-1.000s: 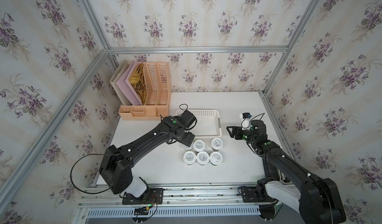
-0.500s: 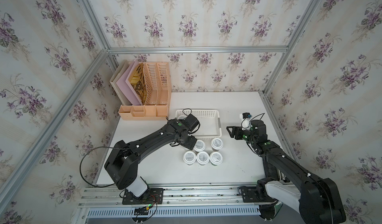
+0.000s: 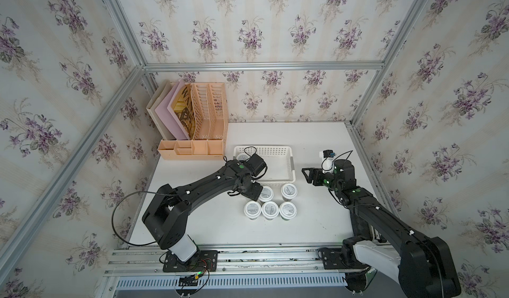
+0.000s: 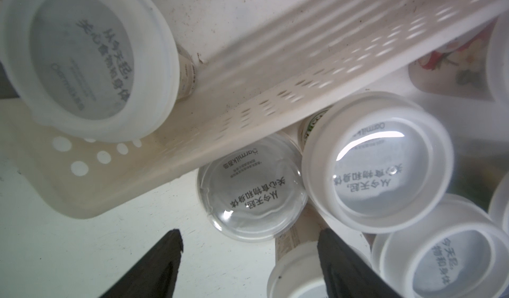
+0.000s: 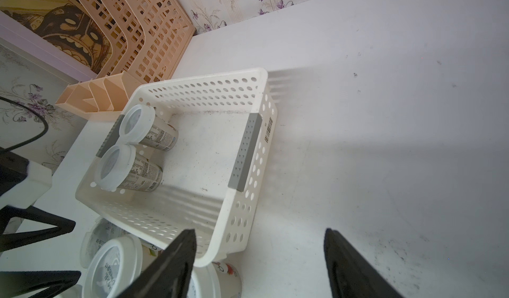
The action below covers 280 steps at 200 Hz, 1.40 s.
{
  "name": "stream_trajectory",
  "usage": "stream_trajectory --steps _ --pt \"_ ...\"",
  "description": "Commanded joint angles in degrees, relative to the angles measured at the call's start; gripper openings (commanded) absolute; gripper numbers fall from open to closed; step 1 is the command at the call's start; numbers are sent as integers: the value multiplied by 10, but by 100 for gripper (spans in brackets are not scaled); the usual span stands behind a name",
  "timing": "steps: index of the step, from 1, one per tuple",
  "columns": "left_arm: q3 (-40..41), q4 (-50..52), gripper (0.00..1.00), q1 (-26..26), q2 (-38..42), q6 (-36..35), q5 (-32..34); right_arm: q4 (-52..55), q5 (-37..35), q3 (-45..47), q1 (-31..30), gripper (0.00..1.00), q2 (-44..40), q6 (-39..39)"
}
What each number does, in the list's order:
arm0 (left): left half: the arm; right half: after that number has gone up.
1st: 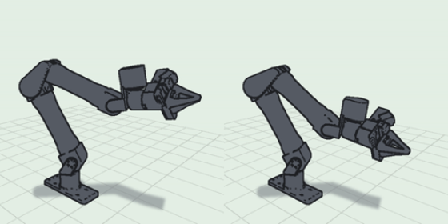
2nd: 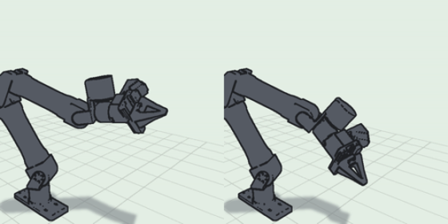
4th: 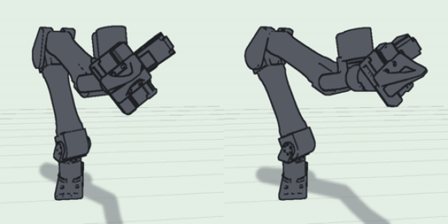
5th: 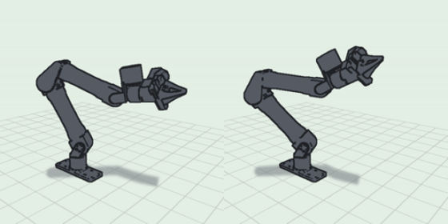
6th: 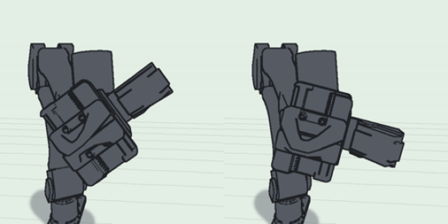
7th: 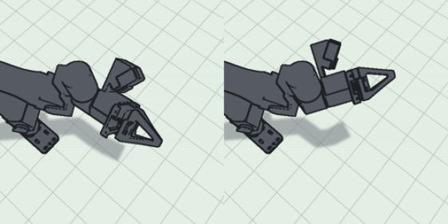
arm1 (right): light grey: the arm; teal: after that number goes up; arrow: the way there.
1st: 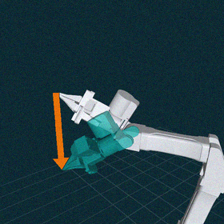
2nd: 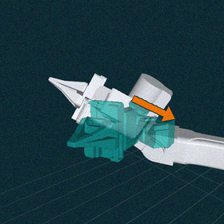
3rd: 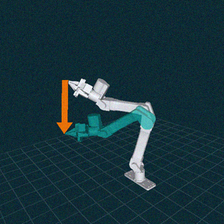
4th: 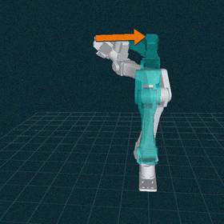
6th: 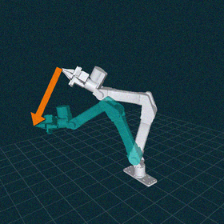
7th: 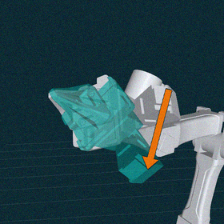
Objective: Put the yogurt in the basket
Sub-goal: Pick up the yogurt from the center of the board.
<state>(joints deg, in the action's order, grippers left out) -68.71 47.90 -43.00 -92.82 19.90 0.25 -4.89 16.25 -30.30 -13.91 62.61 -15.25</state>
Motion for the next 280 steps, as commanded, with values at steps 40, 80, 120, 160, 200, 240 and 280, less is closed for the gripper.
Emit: stream_trajectory --steps 40,80,120,160,200,240,280 --pt "2 -13 81 1 -10 2 5 -8 -1 -5 -1 78 1 -1" --pt "2 -15 80 1 -18 0 12 -9 0 -5 -1 78 2 -1" --pt "3 -20 80 3 -28 -3 18 -9 0 -5 -1 78 1 -1" --pt "5 -22 80 9 -27 -5 24 -10 0 -5 -1 78 2 -1" --pt "12 -20 80 18 -15 -8 29 -9 1 -5 -1 78 3 -1" --pt "23 -26 80 23 -10 -8 28 -10 1 -5 -2 78 2 -2" --pt "21 -35 80 24 -18 -7 23 -9 1 -5 -2 78 1 -2"
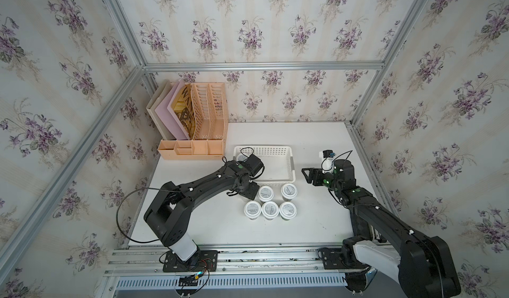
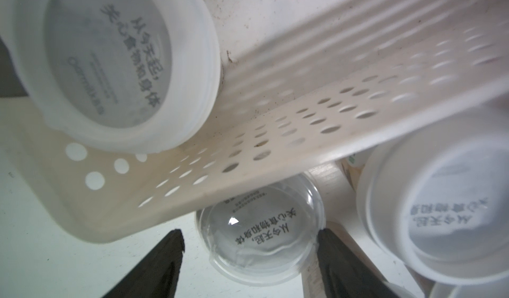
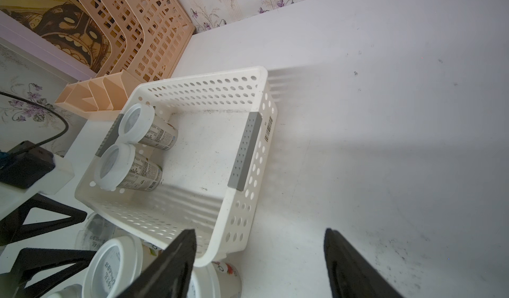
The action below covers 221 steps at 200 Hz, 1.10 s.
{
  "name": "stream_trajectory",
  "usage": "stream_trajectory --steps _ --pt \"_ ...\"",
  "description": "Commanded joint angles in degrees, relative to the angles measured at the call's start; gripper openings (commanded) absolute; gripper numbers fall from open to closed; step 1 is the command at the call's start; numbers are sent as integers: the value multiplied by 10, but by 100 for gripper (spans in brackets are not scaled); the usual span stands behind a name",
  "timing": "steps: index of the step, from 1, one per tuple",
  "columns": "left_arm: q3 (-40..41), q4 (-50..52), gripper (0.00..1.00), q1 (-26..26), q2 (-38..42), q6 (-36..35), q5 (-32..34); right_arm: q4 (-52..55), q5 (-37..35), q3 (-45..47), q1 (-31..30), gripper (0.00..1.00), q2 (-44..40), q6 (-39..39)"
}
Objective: Put the yogurt in the basket
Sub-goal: Pick up the yogurt from the center of the board.
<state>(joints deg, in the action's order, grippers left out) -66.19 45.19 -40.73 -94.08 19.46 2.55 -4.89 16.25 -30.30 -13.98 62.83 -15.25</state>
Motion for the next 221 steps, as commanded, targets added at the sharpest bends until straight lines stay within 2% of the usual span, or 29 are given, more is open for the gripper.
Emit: stream_trajectory --steps 1,91,221 --pt "-4 -8 80 2 -5 -2 0 -9 1 -5 -1 78 -1 -2" --pt "-21 -7 78 1 -18 -7 -1 -9 1 -5 -1 78 1 -2" --pt "0 -6 77 1 0 -3 -2 -9 0 -5 -2 78 2 -2"
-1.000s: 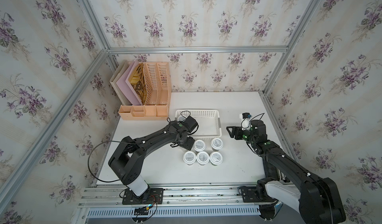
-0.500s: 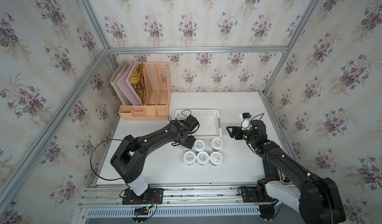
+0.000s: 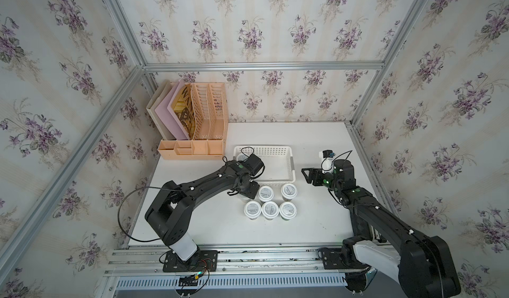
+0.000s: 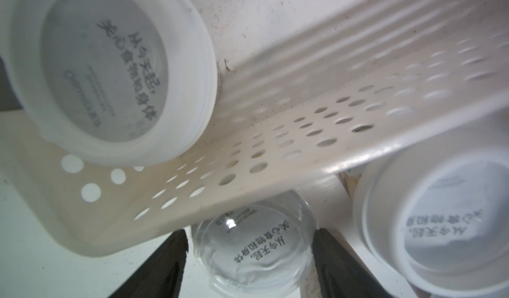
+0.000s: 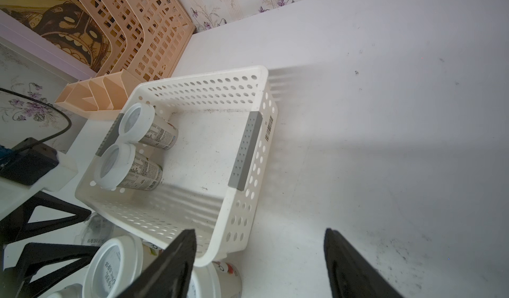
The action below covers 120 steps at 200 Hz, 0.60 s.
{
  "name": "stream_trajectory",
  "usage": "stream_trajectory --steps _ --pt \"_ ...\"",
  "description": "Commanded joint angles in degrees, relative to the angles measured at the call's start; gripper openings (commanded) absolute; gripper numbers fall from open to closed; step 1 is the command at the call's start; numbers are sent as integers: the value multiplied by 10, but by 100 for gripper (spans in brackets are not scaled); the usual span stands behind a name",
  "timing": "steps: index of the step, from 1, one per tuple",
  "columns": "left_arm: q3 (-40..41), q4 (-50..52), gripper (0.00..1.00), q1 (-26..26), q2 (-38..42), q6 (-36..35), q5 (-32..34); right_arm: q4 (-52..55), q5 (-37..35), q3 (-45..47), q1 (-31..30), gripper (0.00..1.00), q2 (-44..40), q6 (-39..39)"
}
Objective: Put the yogurt in the basket
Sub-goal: Pick up the yogurt from the center of the board.
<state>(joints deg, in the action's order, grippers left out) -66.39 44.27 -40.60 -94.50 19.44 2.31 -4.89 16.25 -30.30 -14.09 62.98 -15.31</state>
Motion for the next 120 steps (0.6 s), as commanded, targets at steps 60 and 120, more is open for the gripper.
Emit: stream_trajectory --steps 60,120 --pt "8 -1 75 0 2 -1 -4 -10 0 -6 -2 78 0 -1" --pt "12 -1 73 0 8 -1 -2 -10 -1 -6 -2 78 0 -1"
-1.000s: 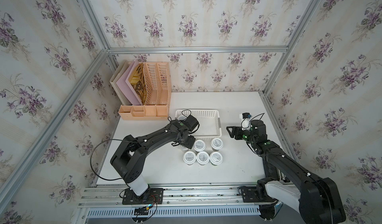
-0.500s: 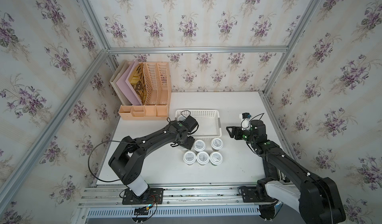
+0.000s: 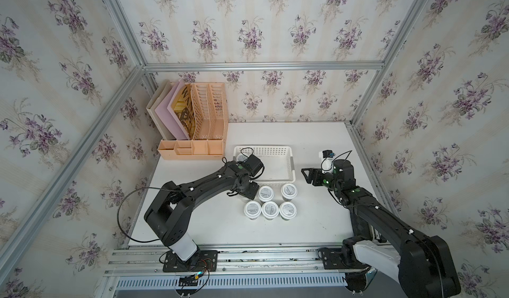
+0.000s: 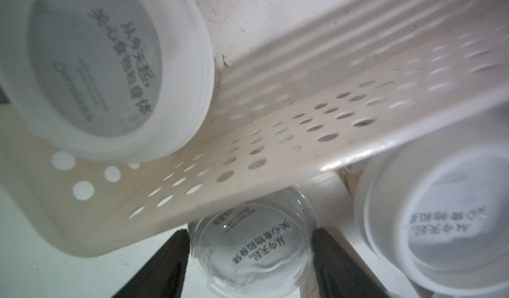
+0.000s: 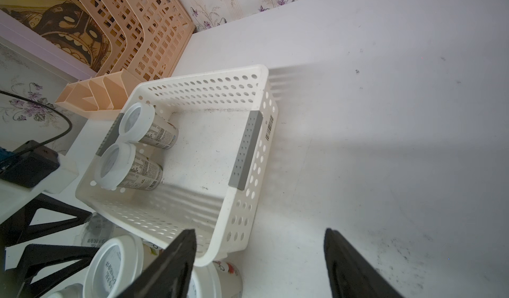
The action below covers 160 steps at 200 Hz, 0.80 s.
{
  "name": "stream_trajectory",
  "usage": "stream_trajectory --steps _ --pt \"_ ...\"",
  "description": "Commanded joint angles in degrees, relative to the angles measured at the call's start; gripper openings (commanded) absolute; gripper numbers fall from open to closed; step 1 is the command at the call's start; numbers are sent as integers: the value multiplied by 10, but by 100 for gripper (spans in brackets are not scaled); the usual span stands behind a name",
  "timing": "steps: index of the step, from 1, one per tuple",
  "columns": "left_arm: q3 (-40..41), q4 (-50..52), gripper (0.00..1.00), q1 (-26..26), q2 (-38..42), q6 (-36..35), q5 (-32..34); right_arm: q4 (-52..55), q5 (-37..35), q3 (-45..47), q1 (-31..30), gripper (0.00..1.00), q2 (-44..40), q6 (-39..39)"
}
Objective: Put the yogurt in the basket
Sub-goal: Pick up the yogurt from the center of the board.
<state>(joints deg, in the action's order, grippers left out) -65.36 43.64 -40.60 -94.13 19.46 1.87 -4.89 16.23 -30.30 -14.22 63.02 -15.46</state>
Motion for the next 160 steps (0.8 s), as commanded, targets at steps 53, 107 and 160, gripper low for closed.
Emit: stream_trajectory --steps 53,107,160 --pt "3 4 71 0 4 -1 3 -10 -1 -6 -1 78 0 0" --pt "1 7 70 0 8 -2 3 -9 -1 -6 -2 78 0 1" --pt "-1 22 68 0 22 -5 8 -9 -2 -6 -1 78 -1 1"
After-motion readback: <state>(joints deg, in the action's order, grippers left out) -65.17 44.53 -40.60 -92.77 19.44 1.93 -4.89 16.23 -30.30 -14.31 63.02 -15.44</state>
